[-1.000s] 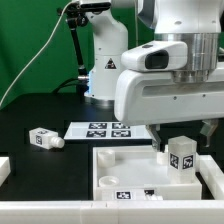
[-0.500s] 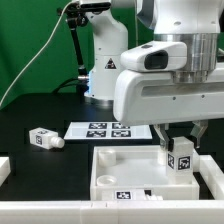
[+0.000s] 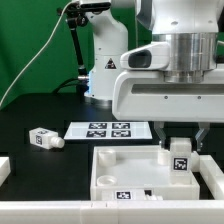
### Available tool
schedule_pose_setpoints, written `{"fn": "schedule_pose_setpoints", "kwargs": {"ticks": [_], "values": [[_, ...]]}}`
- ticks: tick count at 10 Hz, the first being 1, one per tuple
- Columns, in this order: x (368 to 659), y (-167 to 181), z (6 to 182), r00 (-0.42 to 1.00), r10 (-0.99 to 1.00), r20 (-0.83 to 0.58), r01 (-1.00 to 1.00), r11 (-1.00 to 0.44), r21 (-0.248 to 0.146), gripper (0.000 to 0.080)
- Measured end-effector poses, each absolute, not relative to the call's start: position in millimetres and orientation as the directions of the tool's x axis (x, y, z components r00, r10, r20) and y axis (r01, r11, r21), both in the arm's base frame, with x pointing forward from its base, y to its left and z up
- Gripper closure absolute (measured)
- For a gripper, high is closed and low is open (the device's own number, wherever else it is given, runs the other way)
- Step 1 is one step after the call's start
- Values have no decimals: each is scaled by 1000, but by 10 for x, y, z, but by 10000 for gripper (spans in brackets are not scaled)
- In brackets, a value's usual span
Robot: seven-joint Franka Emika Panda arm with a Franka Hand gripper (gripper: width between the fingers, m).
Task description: Assemble one leg
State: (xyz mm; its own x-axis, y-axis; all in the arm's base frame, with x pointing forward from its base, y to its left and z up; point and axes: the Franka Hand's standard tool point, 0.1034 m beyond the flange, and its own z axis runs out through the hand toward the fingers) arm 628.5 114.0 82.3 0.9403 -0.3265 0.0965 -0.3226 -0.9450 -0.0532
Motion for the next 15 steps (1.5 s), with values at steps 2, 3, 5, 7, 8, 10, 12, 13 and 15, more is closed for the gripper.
{"fn": "schedule_pose_setpoints", "kwargs": {"ticks": [2,3,5,7,8,10,12,13,15], "values": [[6285,1132,822,852,-518,80,-513,-855,-77,515],[6283,1131,821,808,-584,72,-579,-811,-84,515],[6276,1123,821,695,-718,48,-712,-696,-95,515],[6270,1123,820,599,-800,29,-794,-599,-100,515],[6270,1122,820,605,-796,30,-790,-604,-100,506],[6262,1140,815,643,-765,33,-760,-643,-96,337],[6261,1157,821,797,-602,55,-597,-798,-85,201],[6262,1155,822,837,-543,61,-538,-839,-81,160],[6264,1147,819,942,-325,84,-321,-945,-57,152]]}}
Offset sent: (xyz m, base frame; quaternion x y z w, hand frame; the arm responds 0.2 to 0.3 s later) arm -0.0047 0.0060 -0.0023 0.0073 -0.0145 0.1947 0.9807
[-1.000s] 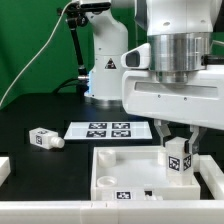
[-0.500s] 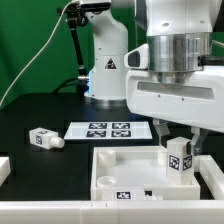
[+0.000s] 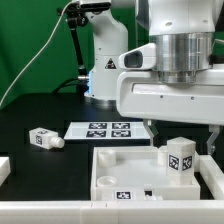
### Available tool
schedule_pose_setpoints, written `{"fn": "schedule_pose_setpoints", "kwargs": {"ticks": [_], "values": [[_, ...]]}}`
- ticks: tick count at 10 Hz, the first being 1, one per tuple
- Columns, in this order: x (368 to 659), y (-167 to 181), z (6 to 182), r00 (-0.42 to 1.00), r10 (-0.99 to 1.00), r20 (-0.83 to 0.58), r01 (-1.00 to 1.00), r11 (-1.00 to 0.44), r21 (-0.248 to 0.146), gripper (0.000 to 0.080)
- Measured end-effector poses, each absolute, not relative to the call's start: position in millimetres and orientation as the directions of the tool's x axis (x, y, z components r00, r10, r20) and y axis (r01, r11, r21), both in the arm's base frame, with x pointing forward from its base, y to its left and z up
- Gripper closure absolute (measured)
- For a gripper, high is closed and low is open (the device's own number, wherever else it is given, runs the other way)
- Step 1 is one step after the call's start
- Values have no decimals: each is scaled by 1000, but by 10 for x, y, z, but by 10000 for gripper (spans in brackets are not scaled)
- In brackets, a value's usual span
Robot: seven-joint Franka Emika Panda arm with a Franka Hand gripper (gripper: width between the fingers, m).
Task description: Assemble one leg
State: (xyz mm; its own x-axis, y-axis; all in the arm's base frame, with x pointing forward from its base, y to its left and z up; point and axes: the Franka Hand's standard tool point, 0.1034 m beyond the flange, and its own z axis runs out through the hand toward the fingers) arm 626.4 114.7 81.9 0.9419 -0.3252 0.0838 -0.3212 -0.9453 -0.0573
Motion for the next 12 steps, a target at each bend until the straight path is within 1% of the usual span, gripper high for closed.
{"fn": "schedule_pose_setpoints", "kwargs": {"ticks": [2,3,4,7,8,10,11,12], "values": [[6270,1162,821,980,-171,99,-168,-985,-38,150],[6272,1158,819,993,-53,104,-51,-999,-17,150],[6272,1167,817,994,42,105,42,-999,4,150],[6282,1119,816,957,274,99,272,-962,37,150],[6286,1099,816,939,331,96,327,-944,47,150],[6286,1089,814,935,342,94,338,-940,50,160],[6286,1089,814,935,342,94,338,-940,50,327],[6286,1089,813,937,337,94,334,-941,50,461]]}}
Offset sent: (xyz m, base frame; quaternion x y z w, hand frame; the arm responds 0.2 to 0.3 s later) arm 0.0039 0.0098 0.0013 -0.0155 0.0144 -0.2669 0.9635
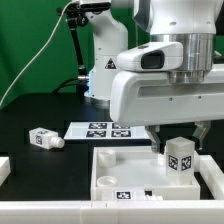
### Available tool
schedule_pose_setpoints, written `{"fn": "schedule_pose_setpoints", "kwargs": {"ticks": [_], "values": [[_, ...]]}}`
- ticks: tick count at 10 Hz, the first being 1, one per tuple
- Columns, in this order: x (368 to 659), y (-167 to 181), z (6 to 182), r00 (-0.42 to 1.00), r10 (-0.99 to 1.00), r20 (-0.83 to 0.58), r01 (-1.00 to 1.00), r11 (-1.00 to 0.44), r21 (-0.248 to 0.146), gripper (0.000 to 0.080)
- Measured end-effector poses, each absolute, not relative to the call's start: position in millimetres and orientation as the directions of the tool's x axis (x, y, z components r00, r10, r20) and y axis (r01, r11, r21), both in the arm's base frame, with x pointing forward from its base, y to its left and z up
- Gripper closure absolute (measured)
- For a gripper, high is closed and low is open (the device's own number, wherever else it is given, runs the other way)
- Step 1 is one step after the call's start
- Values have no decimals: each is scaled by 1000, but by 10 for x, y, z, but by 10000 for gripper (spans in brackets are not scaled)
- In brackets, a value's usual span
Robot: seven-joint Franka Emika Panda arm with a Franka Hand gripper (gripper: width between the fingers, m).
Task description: Assemble one leg
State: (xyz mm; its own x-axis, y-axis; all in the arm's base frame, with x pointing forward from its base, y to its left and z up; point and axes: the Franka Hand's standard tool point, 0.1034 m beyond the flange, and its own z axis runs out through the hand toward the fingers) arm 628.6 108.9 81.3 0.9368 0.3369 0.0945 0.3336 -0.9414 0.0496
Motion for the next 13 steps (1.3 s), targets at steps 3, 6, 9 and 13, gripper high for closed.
{"fn": "schedule_pose_setpoints", "kwargs": {"ticks": [3,6,9,13], "values": [[6287,1092,815,957,274,98,271,-962,43,514],[6287,1095,814,994,31,106,30,-999,15,514],[6293,1059,811,959,-267,100,-265,-964,-30,514],[6305,879,806,821,-563,95,-560,-826,-62,514]]}}
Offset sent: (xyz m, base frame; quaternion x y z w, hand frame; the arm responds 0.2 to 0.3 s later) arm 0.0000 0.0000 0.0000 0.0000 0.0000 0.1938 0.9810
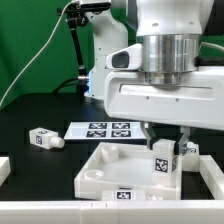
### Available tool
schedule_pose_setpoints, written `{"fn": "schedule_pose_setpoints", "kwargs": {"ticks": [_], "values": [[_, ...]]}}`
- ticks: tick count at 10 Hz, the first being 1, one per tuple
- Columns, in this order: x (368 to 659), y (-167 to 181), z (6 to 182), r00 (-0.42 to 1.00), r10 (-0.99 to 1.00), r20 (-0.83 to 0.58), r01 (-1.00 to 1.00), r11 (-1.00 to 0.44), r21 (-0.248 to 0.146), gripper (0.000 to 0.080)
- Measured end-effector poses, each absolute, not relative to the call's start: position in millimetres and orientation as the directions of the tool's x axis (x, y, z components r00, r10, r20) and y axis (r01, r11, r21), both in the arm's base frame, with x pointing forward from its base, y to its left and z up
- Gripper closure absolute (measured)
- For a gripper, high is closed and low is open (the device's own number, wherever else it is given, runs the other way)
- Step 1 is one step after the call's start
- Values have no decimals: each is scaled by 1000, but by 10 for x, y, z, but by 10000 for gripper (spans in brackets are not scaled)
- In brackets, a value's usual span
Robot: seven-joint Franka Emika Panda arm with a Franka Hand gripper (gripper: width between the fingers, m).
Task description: Assemble one leg
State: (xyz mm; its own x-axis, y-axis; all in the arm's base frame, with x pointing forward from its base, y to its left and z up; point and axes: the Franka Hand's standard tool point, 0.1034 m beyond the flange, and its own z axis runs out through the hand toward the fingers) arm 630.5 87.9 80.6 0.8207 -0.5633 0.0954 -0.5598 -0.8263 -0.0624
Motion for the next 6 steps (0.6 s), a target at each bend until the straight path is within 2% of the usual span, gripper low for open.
{"fn": "schedule_pose_setpoints", "kwargs": {"ticks": [3,4,5,6], "values": [[6316,859,844,810,-578,99,-575,-816,-63,508],[6327,864,928,813,-574,100,-570,-819,-68,286],[6329,868,1041,815,-571,99,-566,-821,-76,286],[6329,871,1112,815,-570,101,-564,-822,-82,173]]}}
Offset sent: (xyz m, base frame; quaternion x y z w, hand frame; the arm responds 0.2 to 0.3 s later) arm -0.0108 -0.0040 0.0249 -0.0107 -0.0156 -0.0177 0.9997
